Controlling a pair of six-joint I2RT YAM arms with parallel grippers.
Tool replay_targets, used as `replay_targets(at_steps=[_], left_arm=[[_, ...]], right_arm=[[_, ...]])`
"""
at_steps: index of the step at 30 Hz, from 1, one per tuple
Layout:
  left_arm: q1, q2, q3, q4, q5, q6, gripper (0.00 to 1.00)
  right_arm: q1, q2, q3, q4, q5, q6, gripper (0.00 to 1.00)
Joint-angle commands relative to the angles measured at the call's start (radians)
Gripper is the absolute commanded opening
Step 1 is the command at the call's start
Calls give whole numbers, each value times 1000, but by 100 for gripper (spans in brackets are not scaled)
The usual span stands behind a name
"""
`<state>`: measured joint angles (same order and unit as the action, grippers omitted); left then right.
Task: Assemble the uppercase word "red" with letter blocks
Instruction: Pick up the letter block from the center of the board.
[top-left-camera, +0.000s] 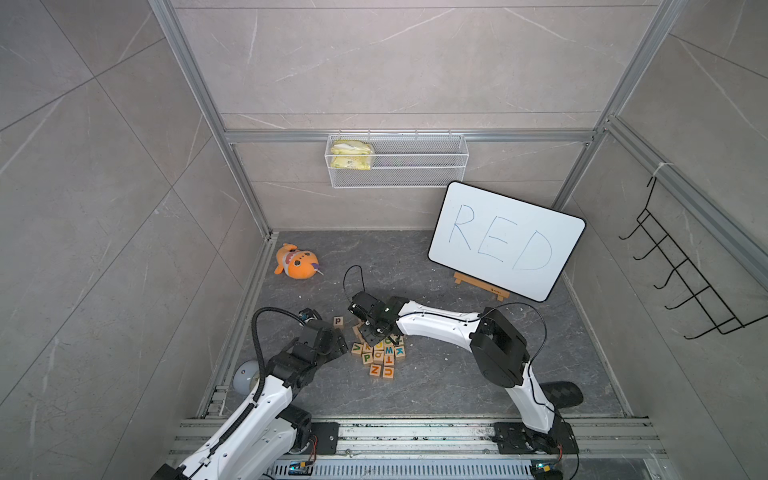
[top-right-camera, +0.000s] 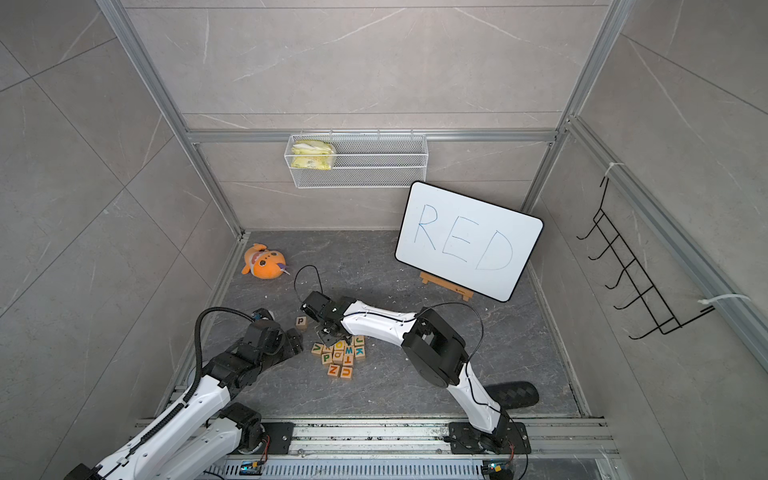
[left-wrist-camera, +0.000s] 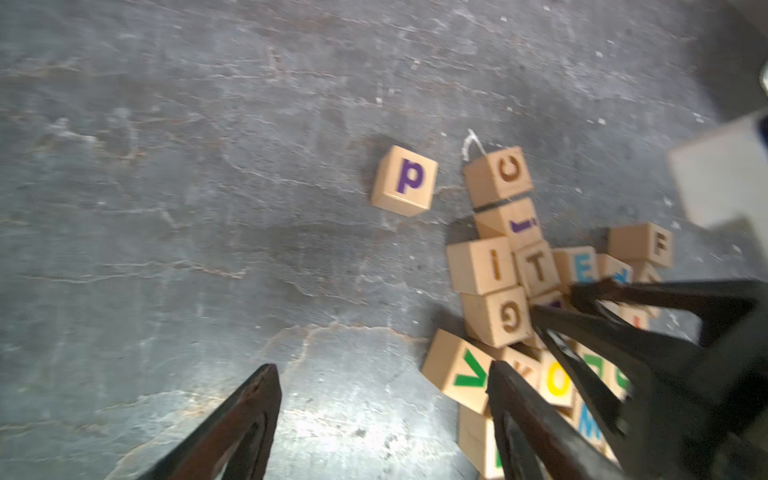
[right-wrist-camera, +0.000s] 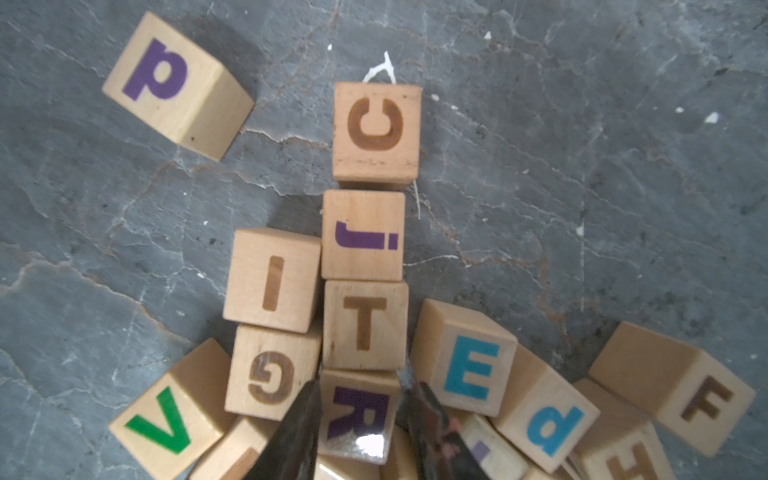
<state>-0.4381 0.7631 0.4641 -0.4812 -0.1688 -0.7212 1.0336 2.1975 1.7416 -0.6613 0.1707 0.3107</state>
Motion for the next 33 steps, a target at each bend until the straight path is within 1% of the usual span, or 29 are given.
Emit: replay_targets(at_steps=[1,6,11,16,18,33], left_arm=[[4,-39,41,-17,81,49,81],[3,-93,40,-105,86,21,80],[1,-129,16,-112,107,-7,80],[3,-133,18,-120,115,-12,80],[2,-131,19,-119,111,-13,80],[2,-134,23,-115,121,-11,80]], right_arm=[[-3,-12,-33,-47,7,22,38],[-10,-15,-31,-54,4,25,37],[-9,-10,-16,-68,-8,24,37],[-9,13,10,-115,18,41,41],[-9,19,9,-119,20,51,41],[-15,61,19,-115,-48,107,40]])
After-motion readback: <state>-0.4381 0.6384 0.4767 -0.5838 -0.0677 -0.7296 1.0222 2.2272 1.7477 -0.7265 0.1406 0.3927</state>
